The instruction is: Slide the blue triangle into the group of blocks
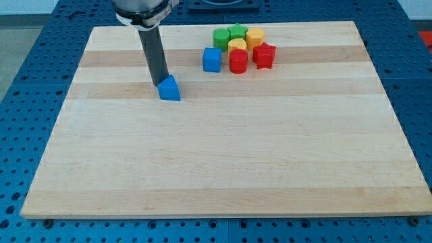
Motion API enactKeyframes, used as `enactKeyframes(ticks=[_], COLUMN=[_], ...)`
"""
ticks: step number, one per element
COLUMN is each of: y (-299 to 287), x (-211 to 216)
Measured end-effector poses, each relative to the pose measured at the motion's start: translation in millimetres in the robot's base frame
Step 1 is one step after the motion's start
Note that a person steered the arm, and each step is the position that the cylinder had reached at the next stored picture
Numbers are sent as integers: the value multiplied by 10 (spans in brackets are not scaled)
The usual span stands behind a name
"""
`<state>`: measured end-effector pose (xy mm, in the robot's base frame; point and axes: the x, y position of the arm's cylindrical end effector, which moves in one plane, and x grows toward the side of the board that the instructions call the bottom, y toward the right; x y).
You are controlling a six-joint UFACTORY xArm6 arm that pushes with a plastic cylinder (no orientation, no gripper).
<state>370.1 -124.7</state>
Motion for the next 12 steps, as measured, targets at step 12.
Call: enactKeyframes(ticks=[12], y=[767], x=[-49])
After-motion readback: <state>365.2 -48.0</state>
